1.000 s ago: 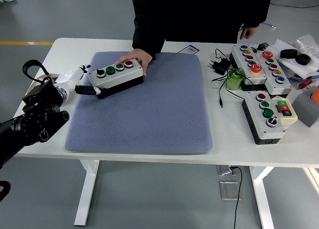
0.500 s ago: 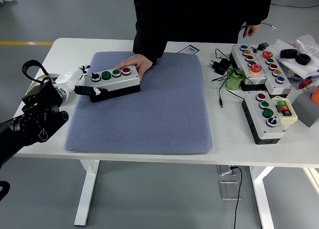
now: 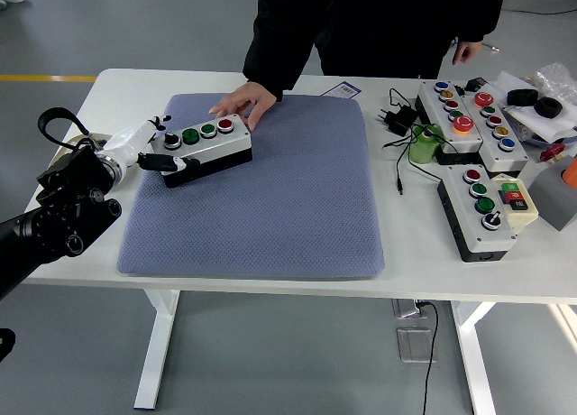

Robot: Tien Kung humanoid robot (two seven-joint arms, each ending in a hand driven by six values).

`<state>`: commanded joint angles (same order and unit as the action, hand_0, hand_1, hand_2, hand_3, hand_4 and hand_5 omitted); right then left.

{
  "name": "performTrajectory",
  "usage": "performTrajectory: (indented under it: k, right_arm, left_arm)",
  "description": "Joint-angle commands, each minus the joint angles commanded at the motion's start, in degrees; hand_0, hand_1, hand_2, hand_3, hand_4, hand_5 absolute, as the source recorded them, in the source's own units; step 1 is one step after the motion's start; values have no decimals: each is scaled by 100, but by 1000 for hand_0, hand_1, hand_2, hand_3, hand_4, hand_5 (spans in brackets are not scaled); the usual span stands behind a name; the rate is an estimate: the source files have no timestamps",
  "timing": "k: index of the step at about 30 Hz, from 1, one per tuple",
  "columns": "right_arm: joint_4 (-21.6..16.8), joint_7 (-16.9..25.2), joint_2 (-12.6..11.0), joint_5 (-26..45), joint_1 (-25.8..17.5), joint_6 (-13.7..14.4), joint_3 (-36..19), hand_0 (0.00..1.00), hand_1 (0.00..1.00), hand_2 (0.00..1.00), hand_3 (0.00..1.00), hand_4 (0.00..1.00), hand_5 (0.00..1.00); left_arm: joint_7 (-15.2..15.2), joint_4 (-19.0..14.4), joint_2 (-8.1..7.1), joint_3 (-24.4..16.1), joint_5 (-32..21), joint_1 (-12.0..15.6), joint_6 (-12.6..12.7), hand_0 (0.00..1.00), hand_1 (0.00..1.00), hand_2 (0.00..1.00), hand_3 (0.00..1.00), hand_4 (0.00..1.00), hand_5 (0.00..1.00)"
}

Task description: Pick up the button,place it on the desk,press the button,press the button

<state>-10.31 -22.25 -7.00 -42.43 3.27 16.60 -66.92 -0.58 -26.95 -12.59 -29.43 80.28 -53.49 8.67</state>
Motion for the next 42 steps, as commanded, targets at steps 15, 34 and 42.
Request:
performTrajectory:
  k: [15,34,42]
  right_arm:
    - [0,-8,5,18,14,-1,41,642,508,547,591,245,362]
    - [0,16,-13,35,81,-2,28,642,507,548,591,244,364]
    - [0,18,-15,41,92,-2,32,642,508,548,592,244,362]
  left_arm:
    - [191,12,75,-11,-168,46,31,848,885,919,998,990,589]
    - [35,100,235,57,1,-2,183,482,465,439,540,492,2]
    - [-58,90,237,79,67,15,151,336,331,314,421,437,2]
